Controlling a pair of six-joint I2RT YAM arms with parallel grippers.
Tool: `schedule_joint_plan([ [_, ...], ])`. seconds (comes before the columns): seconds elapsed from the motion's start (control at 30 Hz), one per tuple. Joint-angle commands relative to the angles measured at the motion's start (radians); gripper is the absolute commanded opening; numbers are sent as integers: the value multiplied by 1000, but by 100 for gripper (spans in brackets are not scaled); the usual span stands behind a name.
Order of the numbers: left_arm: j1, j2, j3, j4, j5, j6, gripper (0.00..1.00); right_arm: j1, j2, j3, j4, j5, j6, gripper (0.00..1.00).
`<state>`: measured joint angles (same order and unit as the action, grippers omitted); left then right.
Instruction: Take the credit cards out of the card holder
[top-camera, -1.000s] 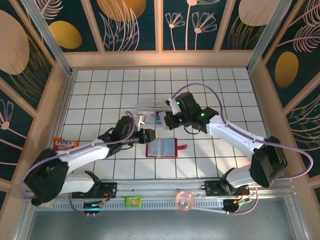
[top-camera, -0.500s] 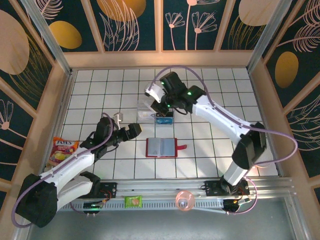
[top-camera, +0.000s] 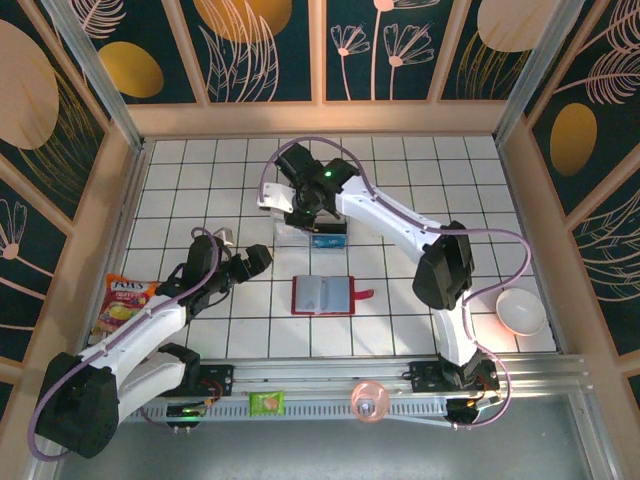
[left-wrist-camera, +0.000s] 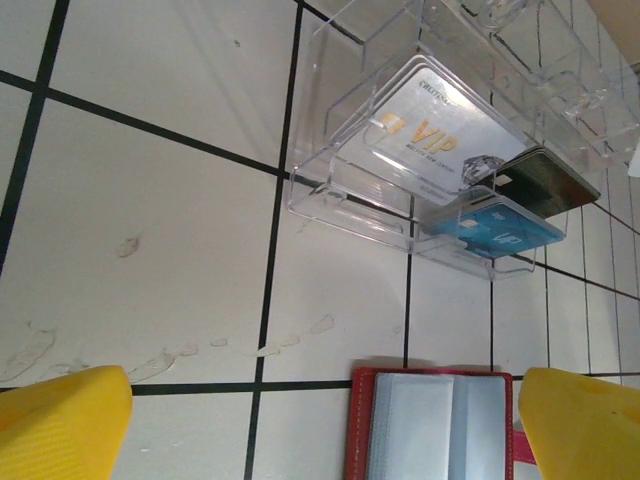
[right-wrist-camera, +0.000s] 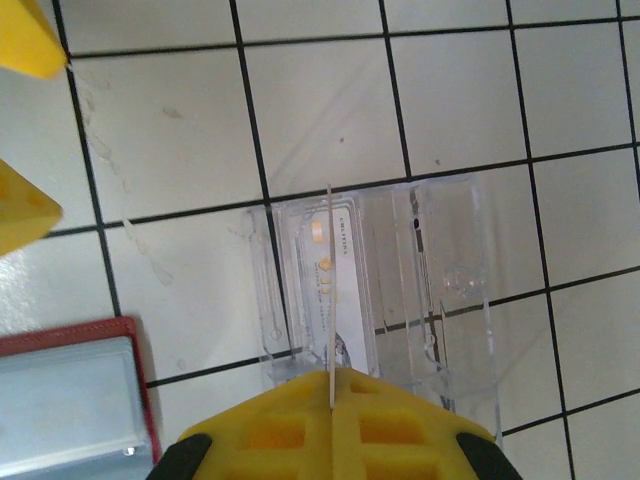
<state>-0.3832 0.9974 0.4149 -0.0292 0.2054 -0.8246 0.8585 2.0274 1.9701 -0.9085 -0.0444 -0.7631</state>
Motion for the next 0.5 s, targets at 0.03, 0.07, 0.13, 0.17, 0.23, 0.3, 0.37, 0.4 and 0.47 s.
schedule_joint_plan([
  [0.03, 5, -1, -11, -29, -9, 4, 99, 31, 16, -39, 59, 88, -108, 0],
  [0.07, 6, 3, -11, -29, -9, 5, 99, 38, 15, -57, 75, 92, -119, 0],
  [0.13, 7, 11, -11, -28, -11, 11, 99, 44, 14, -88, 103, 96, -131, 0],
  [0.17, 7, 15, -12, -27, -11, 13, 99, 44, 18, -95, 111, 97, -135, 0],
  [0.23, 8, 20, -15, -22, -10, 14, 99, 42, 24, -98, 121, 93, -142, 0],
  [0.3, 7, 21, -19, -18, -9, 15, 99, 41, 34, -99, 127, 98, -148, 0],
  [0.37, 7, 21, -21, -20, -9, 16, 99, 38, 45, -98, 130, 98, -152, 0],
  [0.4, 7, 21, -20, -22, -11, 18, 99, 37, 49, -96, 130, 97, -153, 0],
  [0.47, 8, 21, -19, -27, -15, 21, 99, 33, 59, -93, 128, 88, -156, 0],
])
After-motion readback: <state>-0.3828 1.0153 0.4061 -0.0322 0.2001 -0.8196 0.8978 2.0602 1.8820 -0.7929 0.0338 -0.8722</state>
